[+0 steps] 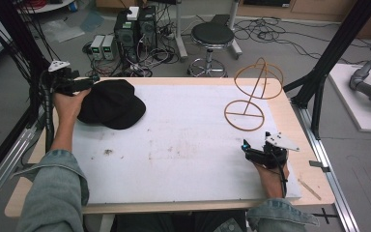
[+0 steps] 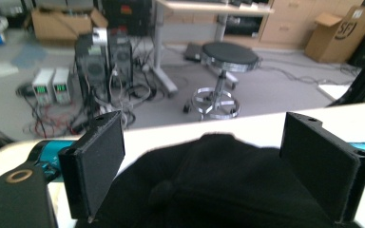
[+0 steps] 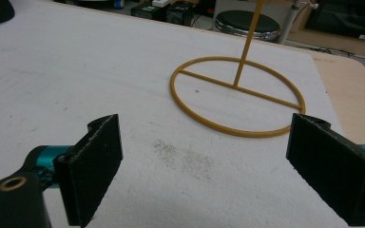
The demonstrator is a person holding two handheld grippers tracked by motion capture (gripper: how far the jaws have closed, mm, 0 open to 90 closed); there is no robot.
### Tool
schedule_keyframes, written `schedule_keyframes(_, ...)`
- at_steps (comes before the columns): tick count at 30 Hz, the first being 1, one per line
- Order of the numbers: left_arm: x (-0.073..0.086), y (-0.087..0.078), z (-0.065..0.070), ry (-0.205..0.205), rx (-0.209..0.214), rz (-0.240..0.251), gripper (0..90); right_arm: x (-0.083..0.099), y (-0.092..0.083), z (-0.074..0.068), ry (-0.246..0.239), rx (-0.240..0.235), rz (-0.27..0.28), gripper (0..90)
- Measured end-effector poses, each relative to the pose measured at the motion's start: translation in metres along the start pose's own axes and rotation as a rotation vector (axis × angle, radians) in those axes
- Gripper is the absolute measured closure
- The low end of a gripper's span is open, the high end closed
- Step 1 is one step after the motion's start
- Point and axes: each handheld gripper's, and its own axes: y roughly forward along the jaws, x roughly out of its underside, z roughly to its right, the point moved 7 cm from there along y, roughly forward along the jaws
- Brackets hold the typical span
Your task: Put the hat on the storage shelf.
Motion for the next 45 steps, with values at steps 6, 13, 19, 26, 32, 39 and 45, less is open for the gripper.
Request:
schedule_keyframes(6,0.016,0.011,-0.007,-0.056,0.001,-0.037,15.2,0.0,0.0,-0.001,-0.005,-0.003,0.0,11.6)
schedule_keyframes(13,0.027,0.017,-0.013,-0.086,0.007,-0.055,15.2,0.001,0.001,-0.001,-0.011,-0.006,-0.003,11.6)
schedule_keyframes(19,0.039,0.024,-0.014,-0.097,0.019,-0.093,15.3,0.0,0.002,-0.002,-0.026,-0.006,-0.004,11.6)
schedule_keyframes(26,0.049,0.027,-0.013,-0.09,0.051,-0.144,27.4,0.001,0.002,-0.002,-0.027,-0.006,-0.005,12.8)
schedule_keyframes(32,0.051,0.028,-0.012,-0.075,0.037,-0.169,39.9,0.0,0.001,-0.002,-0.022,-0.006,-0.003,12.8)
schedule_keyframes(39,0.056,0.027,-0.009,-0.028,0.012,-0.223,63.1,0.0,0.001,-0.003,-0.02,-0.006,-0.003,12.8)
schedule_keyframes(45,0.055,0.025,-0.006,-0.021,0.007,-0.241,68.7,0.0,0.001,-0.003,-0.02,-0.005,-0.002,12.8)
